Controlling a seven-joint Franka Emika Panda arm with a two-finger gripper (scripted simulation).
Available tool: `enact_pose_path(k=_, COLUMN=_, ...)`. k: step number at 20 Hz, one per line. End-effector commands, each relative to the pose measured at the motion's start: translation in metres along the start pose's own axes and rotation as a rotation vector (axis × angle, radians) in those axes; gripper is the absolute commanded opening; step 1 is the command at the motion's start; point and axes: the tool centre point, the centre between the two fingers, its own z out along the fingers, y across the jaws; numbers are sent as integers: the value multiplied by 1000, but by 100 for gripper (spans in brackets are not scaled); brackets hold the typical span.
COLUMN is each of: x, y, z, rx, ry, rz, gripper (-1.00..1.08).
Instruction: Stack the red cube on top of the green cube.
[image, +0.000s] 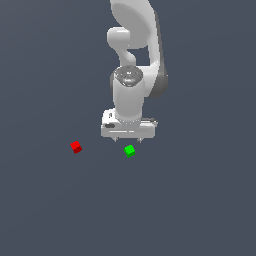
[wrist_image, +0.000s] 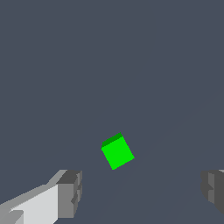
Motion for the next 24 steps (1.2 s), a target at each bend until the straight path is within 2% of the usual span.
enact_pose_path(k=1, x=0, y=0, z=0, rx=0, ry=0, rz=0, gripper=100)
enact_pose_path(k=12, x=-10, y=19, z=6, rx=1, ry=0, rz=-49, gripper=100)
enact_pose_path(k=24, x=-34, y=80, z=27, rx=5, ry=-1, rz=-201, gripper=100)
